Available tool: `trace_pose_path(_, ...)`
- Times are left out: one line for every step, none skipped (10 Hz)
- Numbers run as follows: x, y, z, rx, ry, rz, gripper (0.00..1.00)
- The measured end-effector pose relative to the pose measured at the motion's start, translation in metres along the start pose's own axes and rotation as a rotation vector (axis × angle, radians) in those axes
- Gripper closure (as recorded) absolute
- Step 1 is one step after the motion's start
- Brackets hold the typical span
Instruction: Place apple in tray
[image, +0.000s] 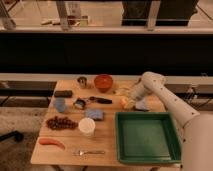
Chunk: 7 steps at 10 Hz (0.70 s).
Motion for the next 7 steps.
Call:
trace_pose_path(0.008,-0.005,-0.014,0.012,-0.026,0.029,0.96)
trace_pose_path(0.009,-0.006,-0.026,0.024,-0.04,0.035,0.96)
trace_pose_path(0.007,-0.009,-0.04,0.049,-0.055,0.037,0.96)
trace_pose_path(0.004,-0.009,-0.058,0.076,-0.07,0.034,0.96)
trace_pose_path(0.001,-0.006,-0.075,0.101,-0.08,0.033,0.96)
trace_pose_path(-0.002,-0.001,-0.092,0.121,-0.087,0.03,0.96)
trace_pose_path(-0.005,0.01,-0.107,0.136,-0.092,0.021,0.96)
